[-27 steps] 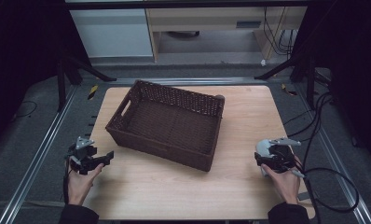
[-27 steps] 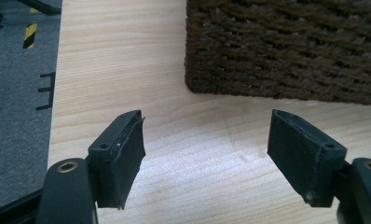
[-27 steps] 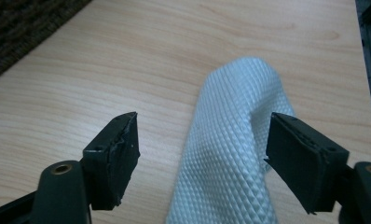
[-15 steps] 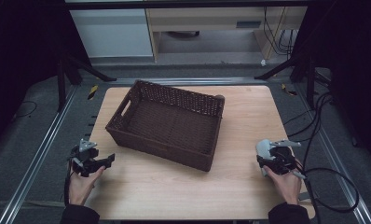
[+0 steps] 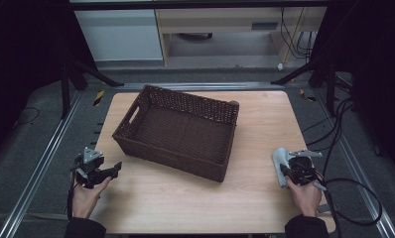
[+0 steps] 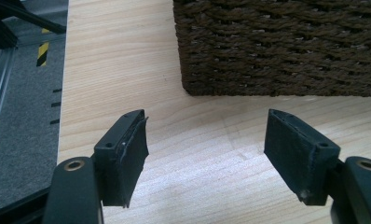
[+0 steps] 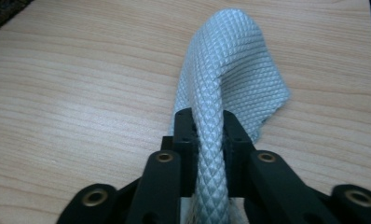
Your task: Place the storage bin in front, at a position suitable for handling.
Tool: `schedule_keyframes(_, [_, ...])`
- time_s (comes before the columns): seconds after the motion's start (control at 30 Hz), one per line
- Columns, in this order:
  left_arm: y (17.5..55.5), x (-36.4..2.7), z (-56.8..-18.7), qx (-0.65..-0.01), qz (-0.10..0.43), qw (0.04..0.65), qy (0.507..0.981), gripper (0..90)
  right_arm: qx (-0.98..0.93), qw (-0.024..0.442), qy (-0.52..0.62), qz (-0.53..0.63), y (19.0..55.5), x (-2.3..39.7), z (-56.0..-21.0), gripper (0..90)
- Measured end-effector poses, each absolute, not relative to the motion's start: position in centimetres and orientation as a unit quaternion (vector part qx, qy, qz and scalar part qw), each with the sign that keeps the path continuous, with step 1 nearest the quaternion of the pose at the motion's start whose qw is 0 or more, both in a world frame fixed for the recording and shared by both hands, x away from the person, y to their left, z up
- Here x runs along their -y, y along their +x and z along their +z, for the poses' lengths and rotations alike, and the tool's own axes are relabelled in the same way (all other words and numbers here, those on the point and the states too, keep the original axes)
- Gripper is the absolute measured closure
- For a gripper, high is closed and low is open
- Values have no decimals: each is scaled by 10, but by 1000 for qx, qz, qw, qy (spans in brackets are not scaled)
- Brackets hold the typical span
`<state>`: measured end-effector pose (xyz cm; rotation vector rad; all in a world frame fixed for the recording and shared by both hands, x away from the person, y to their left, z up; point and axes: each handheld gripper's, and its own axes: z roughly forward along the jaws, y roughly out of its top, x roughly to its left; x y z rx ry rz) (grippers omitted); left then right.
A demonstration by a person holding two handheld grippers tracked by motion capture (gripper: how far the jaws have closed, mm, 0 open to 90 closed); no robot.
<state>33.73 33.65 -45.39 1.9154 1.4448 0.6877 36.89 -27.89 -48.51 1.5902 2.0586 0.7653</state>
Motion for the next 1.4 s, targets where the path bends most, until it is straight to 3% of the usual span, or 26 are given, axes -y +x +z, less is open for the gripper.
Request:
schedule_keyframes(0.27, [339, -338, -457, -558, 244, 323, 724, 303, -731, 255, 559, 298, 386, 275, -473, 821])
schedule_keyframes(0.63, [340, -334, -460, -557, 241, 316, 729, 304, -735, 219, 576, 284, 406, 277, -488, 789])
schedule_keyframes(0.67, [341, -333, -460, -555, 241, 315, 731, 304, -739, 224, 571, 278, 406, 276, -491, 726])
schedule_keyframes(0.77, [342, -334, -461, -555, 242, 313, 731, 303, -740, 233, 566, 278, 404, 274, -491, 645])
schedule_keyframes(1.0, [341, -334, -459, -552, 243, 311, 735, 303, -729, 261, 560, 293, 396, 282, -483, 498])
schedule_keyframes(1.23, [342, -337, -457, -559, 244, 309, 729, 302, -708, 267, 568, 324, 394, 284, -469, 404])
schedule_keyframes(1.4, [346, -334, -451, -556, 246, 312, 730, 292, -715, 272, 553, 331, 392, 270, -455, 386])
